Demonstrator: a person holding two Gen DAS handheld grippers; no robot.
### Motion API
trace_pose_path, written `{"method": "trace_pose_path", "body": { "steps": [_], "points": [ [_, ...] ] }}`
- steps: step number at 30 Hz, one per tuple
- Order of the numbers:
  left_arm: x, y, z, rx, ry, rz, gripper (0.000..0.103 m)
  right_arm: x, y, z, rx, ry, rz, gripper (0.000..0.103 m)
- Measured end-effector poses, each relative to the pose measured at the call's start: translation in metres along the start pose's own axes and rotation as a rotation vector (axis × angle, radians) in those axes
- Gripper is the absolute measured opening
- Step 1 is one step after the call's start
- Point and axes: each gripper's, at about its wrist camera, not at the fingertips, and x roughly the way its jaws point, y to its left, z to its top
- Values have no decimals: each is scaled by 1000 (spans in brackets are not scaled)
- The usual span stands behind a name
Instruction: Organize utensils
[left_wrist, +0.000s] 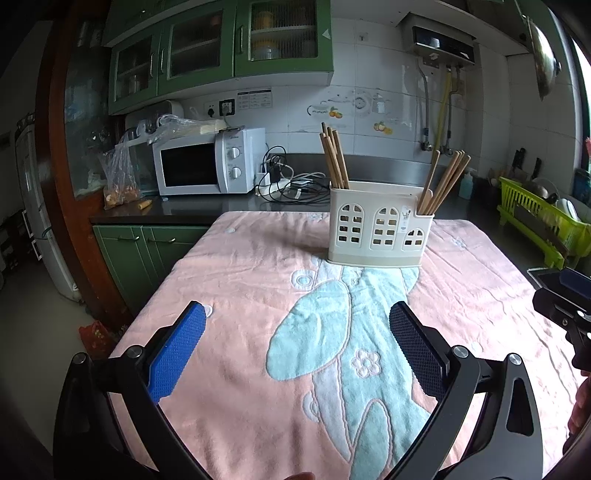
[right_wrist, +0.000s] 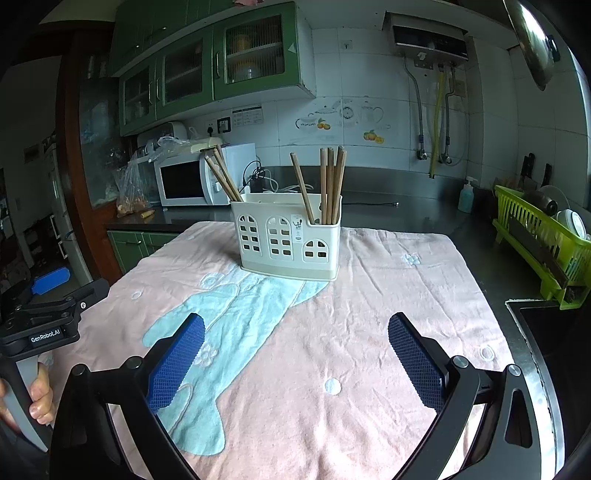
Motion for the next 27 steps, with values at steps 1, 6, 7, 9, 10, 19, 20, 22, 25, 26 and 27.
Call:
{"method": "trace_pose_path", "body": {
  "steps": [1, 6, 7, 9, 10, 19, 20, 22, 25, 26, 27],
  "points": [
    [0, -1, 0, 4, 1, -1, 98, 0, 0, 0, 1, 0, 3, 96],
    [0, -2, 0, 9, -1, -4, 98, 0, 0, 0, 1, 1, -1, 96],
    [0, -2, 0, 11, 0, -3, 98, 0, 0, 0, 1, 1, -2, 96],
    [0, -2, 0, 12, 1, -3, 98, 0, 0, 0, 1, 2, 0, 96],
    [0, -2, 0, 11, 0, -3, 98, -1, 0, 1, 2, 1, -2, 96],
    [0, -3, 0, 13, 1, -5, 98, -1, 0, 0, 0, 2, -2, 96],
    [0, -3, 1, 13, 0, -5, 98, -1, 0, 1, -1, 2, -1, 96],
    [0, -3, 0, 14, 0, -5, 98, -2, 0, 1, -1, 0, 0, 96],
    [0, -4, 1, 14, -1, -7, 98, -3, 0, 2, 0, -3, 0, 96],
    [0, -4, 0, 14, -2, -7, 98, -3, 0, 2, 0, -6, -1, 96],
    [0, -4, 0, 13, -2, -8, 98, -3, 1, 2, 0, -6, 0, 96]
  ]
}}
